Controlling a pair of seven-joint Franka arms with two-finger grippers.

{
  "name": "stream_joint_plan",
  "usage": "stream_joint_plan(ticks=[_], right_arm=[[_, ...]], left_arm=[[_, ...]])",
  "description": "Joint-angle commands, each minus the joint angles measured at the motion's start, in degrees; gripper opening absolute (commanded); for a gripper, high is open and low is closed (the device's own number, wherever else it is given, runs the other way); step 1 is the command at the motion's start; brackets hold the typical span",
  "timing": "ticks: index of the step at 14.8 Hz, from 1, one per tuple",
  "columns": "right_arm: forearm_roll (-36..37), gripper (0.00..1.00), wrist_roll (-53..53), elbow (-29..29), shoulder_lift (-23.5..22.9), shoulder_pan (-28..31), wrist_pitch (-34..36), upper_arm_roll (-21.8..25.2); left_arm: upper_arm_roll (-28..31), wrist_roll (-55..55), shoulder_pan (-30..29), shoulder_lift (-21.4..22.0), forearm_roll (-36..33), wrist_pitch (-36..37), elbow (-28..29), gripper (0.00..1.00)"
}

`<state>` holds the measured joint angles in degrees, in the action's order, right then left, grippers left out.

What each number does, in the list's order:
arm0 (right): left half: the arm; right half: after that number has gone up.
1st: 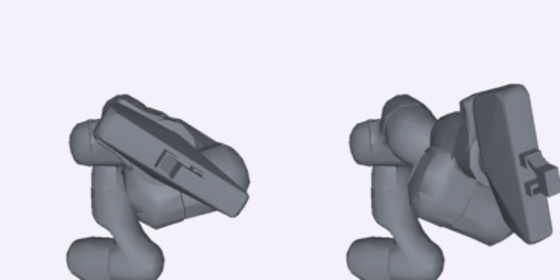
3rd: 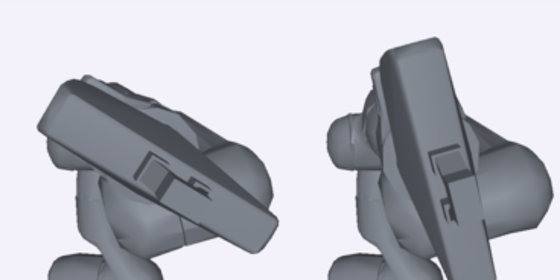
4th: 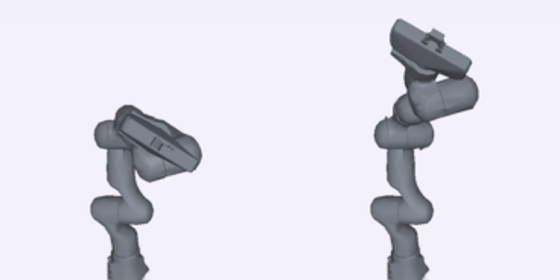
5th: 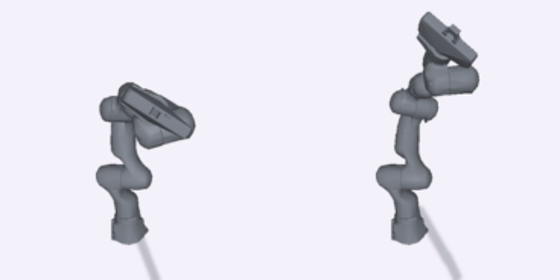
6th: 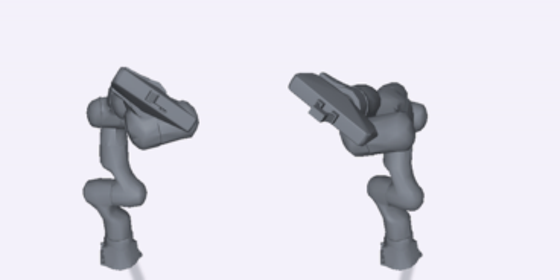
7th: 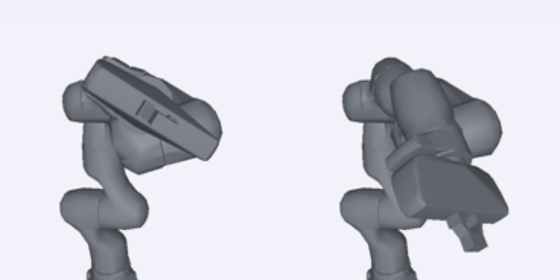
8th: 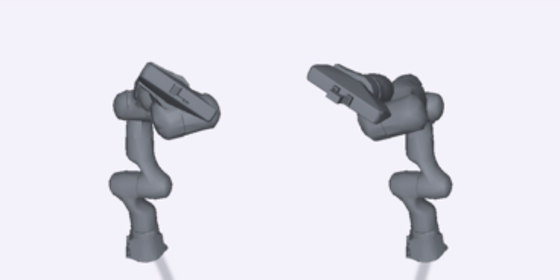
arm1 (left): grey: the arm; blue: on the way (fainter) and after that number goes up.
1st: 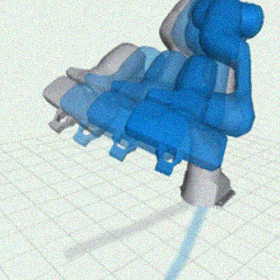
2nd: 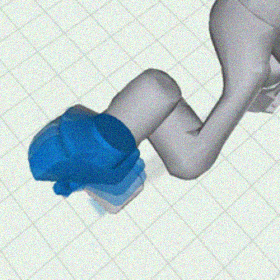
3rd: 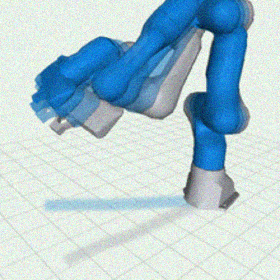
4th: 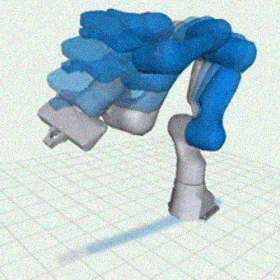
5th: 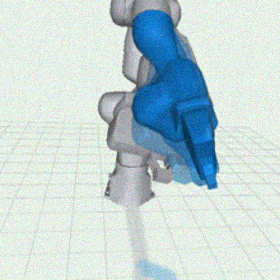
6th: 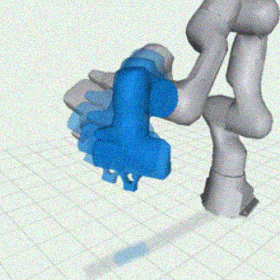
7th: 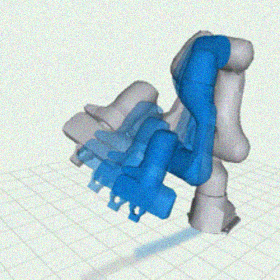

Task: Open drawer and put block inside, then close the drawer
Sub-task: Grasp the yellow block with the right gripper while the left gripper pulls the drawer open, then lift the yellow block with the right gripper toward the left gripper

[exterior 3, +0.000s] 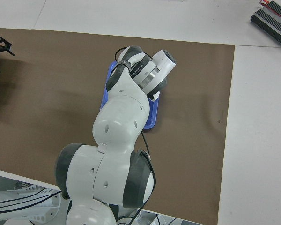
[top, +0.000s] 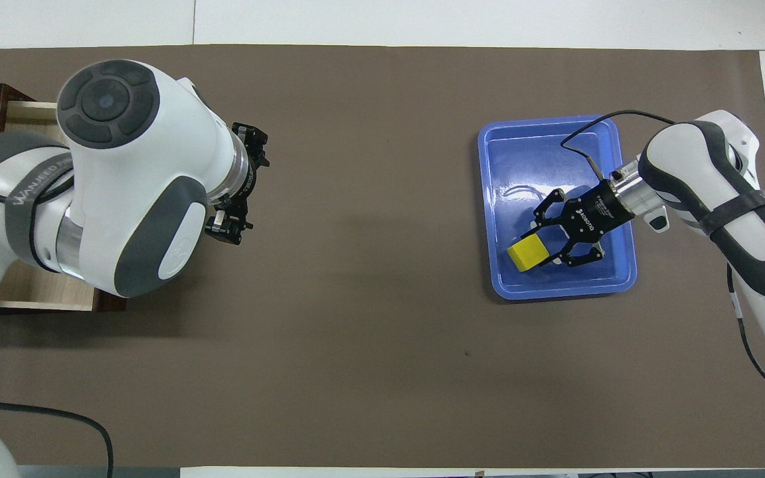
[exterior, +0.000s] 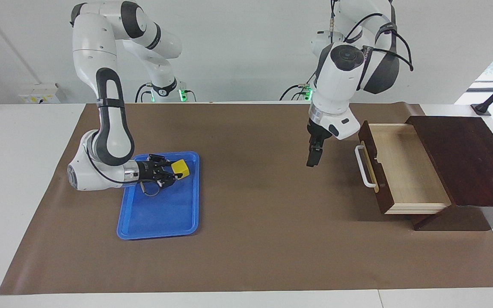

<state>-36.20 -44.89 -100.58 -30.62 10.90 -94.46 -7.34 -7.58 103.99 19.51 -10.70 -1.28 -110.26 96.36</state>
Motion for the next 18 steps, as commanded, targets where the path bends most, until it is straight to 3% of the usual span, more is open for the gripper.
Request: stream_joint_plan(ticks=[1, 5, 7, 9, 14, 18], right_arm=[[-1.33, 0.00, -2.65, 1.86, 1.61, 0.09, 0.15, -0.40], [-4.57, 0.00, -10.11, 9.24, 3.28, -0.61, -0.37, -2.59], [-6.16, 0.00, -17.22, 10.75, 5.04, -4.37, -3.78, -2.86], [-8.61, 0.00, -24.78, 10.84, 6.27, -8.42, -9.84, -2.86], [-11.44, 0.00, -39.04, 10.40, 7.06, -20.28, -25.75, -2.86], [-13.45, 0.00, -40.54, 9.70, 7.06, -23.02, -29.03, -2.86]], left_arm=[[0.99, 7.62, 0.53, -0.37, 1.01, -3.55, 1.81, 1.00], [0.90, 10.97, 0.27, -1.25, 1.01, -4.87, 1.81, 1.00], [0.90, 11.15, 0.36, -1.42, 1.01, -5.22, 1.81, 1.00], [0.90, 11.68, 0.27, -1.60, 1.01, -5.49, 1.90, 1.00], [0.99, 23.09, 5.71, -7.83, 2.15, -6.45, -3.54, 1.00], [0.90, 26.18, 6.94, -9.51, 2.85, -8.74, -5.92, 1.00]])
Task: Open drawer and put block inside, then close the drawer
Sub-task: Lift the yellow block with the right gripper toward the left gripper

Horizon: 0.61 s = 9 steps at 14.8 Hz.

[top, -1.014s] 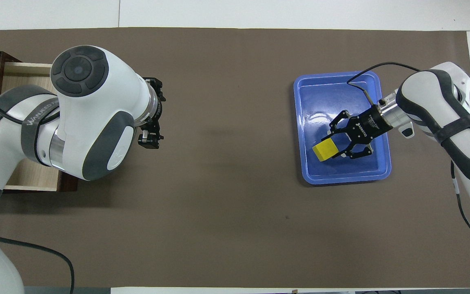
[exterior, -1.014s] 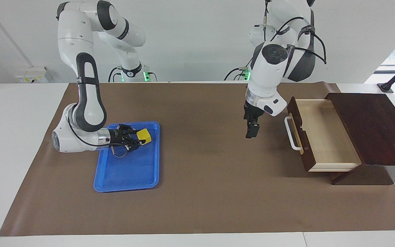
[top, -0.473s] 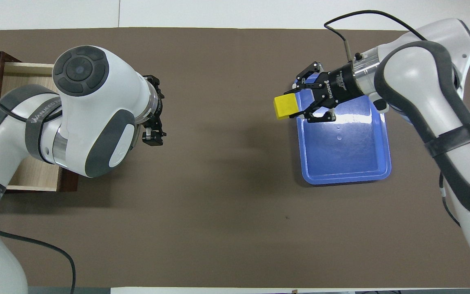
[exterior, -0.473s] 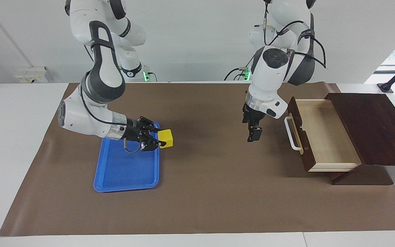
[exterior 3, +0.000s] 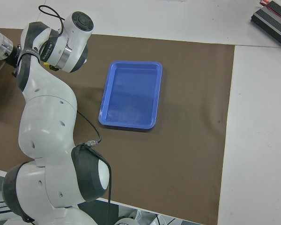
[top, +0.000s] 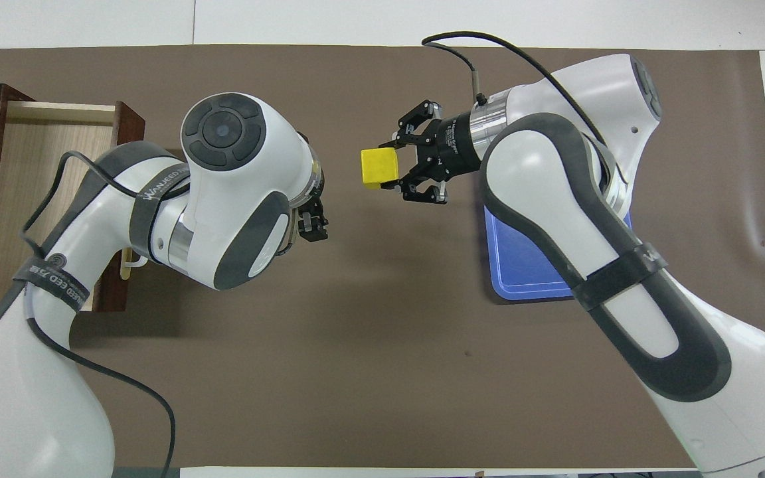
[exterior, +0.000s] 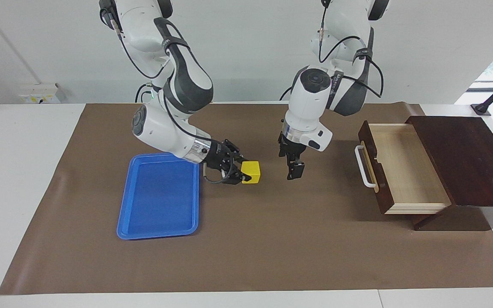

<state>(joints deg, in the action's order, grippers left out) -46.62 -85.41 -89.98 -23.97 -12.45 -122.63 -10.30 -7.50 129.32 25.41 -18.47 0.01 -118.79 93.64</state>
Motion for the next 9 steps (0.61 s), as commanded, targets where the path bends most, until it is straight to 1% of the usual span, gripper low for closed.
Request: stream_joint_plan(ticks=[1, 3, 6, 9], right_arm=[[-3.48, 0.00, -0.02, -0.90, 0.42, 0.32, -0.85, 0.02], [-3.57, 0.00, 0.07, -0.90, 0.42, 0.32, -0.77, 0.02], [-4.10, 0.00, 0.16, -0.90, 0.50, 0.32, -0.77, 0.02], [-4.27, 0.00, 0.33, -0.90, 0.50, 0.40, -0.59, 0.02]], left_arm=[[0.82, 0.85, 1.22, -2.10, 2.18, -0.39, -3.54, 1.00], [0.82, 0.85, 1.22, -5.25, 3.15, -0.04, -8.62, 1.00], [0.82, 0.76, 2.62, -5.71, 2.89, 0.05, -9.35, 1.00], [0.82, 0.67, 2.80, -6.05, 3.24, -1.00, -9.96, 1.00]])
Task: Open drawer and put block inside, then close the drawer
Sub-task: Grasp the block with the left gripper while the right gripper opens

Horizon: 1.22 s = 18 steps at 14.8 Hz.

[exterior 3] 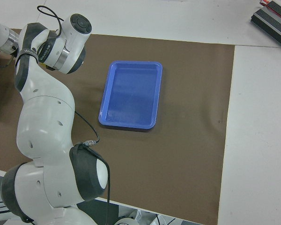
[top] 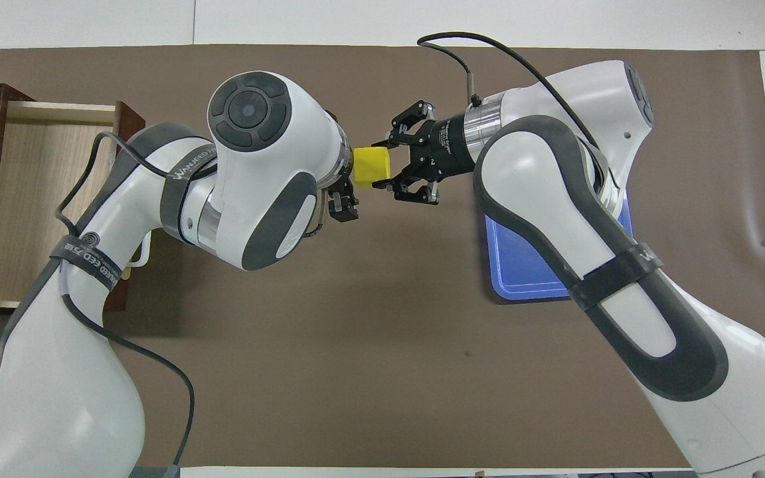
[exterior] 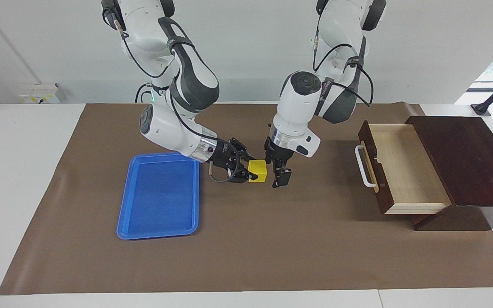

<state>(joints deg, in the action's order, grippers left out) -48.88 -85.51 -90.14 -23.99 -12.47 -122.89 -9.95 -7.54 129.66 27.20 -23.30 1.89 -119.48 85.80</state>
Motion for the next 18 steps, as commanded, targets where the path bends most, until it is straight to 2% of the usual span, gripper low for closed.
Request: stream_joint_plan(ticks=[1, 8, 9, 10, 11, 12, 13, 18], right_arm=[[-2.01, 0.00, 0.52, -0.83, 0.52, 0.34, -0.33, -0.33], [-2.53, 0.00, 0.70, -0.83, 0.52, 0.51, -0.25, -0.33], [-2.53, 0.00, 0.70, -0.83, 0.52, 0.60, -0.25, -0.33], [-2.53, 0.00, 0.70, -0.83, 0.52, 0.60, -0.25, -0.33], [-2.53, 0.00, 0.70, -0.83, 0.52, 0.60, -0.25, -0.24], [-2.53, 0.00, 0.70, -0.83, 0.52, 0.60, -0.16, -0.33], [-2.53, 0.00, 0.70, -0.83, 0.61, 0.77, -0.07, -0.33], [-2.62, 0.00, 0.26, -0.83, 0.52, 0.78, -0.16, -0.24]], left_arm=[[0.86, 0.07, 1.01, -1.22, 1.19, -0.75, -2.13, 1.00], [0.86, -0.11, 2.24, -1.13, 1.10, -3.83, -1.69, 1.00], [0.86, -0.11, 2.42, -1.13, 1.18, -3.92, -1.69, 0.89], [0.86, -0.11, 2.51, -1.13, 1.01, -3.83, -1.61, 0.66], [0.86, -0.20, 2.51, -1.13, 0.66, -3.40, -1.61, 0.37], [0.86, -0.28, 2.59, -1.13, 0.57, -2.96, -1.61, 0.13], [0.86, -0.63, 2.59, -1.13, 0.48, -2.87, -1.61, 0.00], [0.86, -2.13, 2.51, -1.13, 0.48, -2.60, -1.61, 0.00]])
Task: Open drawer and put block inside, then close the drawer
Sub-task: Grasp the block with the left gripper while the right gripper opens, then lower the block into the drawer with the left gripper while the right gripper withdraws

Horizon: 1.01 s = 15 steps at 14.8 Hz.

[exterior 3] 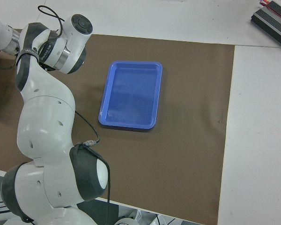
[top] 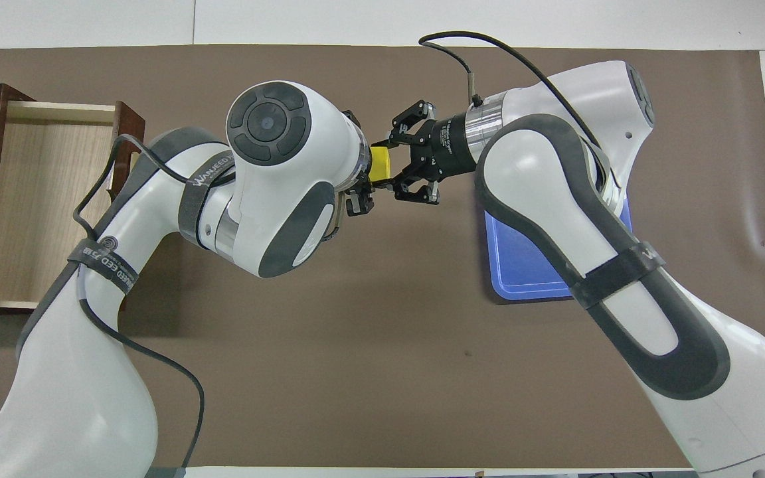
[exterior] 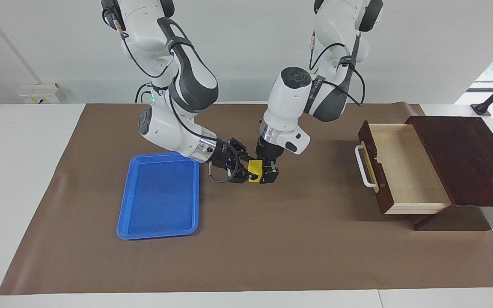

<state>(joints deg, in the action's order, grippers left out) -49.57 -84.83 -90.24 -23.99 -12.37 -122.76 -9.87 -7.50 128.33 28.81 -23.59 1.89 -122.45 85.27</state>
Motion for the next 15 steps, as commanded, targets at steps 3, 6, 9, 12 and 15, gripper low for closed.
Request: stream_joint_plan(ticks=[3, 6, 9, 12, 15], right_arm=[[-2.02, 1.00, -1.48, -0.64, 0.52, 0.59, -0.21, -0.32], [-2.02, 1.00, -1.57, -0.55, 0.52, 0.94, -0.03, -0.32], [-2.02, 1.00, -1.57, -0.55, 0.52, 1.03, 0.15, -0.32], [-2.02, 1.00, -1.57, -0.46, 0.52, 1.03, 0.23, -0.32], [-1.93, 1.00, -1.57, -0.38, 0.61, 1.21, 0.50, -0.24]], left_arm=[[0.82, -1.59, 0.81, -0.67, 0.48, 1.51, -1.07, 0.00], [1.25, -8.94, -1.37, 2.13, 1.36, 8.25, -1.25, 0.00], [1.17, -18.52, -7.96, 4.86, 1.36, 16.87, -1.42, 0.00], [0.99, -30.99, -17.26, 8.46, 2.85, 22.68, -1.34, 0.00], [1.26, -48.91, -30.87, 11.63, 6.37, 26.73, -0.72, 0.00]])
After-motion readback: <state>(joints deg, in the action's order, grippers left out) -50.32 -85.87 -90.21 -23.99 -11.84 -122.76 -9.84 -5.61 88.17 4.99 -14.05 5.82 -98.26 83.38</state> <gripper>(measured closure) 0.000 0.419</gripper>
